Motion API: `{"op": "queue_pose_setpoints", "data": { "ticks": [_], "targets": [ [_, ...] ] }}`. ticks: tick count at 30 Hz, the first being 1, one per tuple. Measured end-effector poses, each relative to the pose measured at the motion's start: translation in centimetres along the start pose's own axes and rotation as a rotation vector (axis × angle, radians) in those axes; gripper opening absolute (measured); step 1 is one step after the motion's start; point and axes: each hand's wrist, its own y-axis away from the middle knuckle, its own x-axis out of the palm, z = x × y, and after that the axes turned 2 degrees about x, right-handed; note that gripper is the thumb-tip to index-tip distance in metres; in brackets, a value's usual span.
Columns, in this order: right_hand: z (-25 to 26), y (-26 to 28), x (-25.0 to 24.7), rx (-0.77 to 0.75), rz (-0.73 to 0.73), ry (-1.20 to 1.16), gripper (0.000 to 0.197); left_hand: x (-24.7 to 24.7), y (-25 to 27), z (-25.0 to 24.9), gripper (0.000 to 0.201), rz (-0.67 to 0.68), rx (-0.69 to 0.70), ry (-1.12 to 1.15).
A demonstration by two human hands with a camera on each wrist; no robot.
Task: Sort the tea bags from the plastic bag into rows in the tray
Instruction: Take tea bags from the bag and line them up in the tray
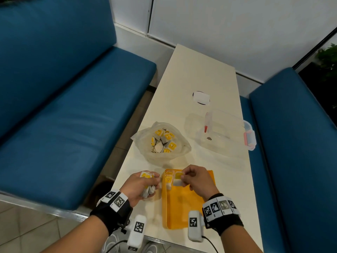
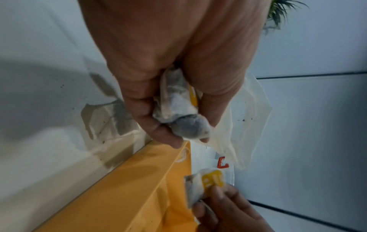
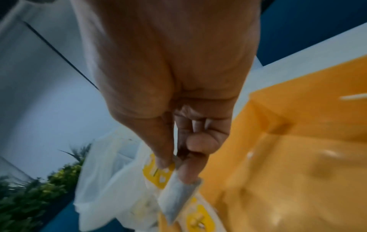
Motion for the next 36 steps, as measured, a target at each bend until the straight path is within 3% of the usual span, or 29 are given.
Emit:
{"op": "queue_pose_setpoints", "data": {
  "ticks": [9,18,26,36],
  "targets": [
    [-3.2,-1.3,3.4,0.158,0.16,0.119,0.017,1.5,-0.7,1.1,0.026,-0.118,0.012,-0.127],
    [-3.3,-2.5,5.1,0.227,0.039,0.109,0.018,2.0,-1.0,2.0,0.027,-0.168,0.076,-0.303],
    [-3.0,-2.7,5.9,0.185,-0.066,0.184,0.019,2.3,-1.2,1.8,0.038,-0.167,0.069,-0.349],
    [-2.3,-3.0,6.8,0.147,-0.166,0.298,0.019,2.0,-1.6,2.1,0.029,-0.175,0.073,-0.371]
  ]
}}
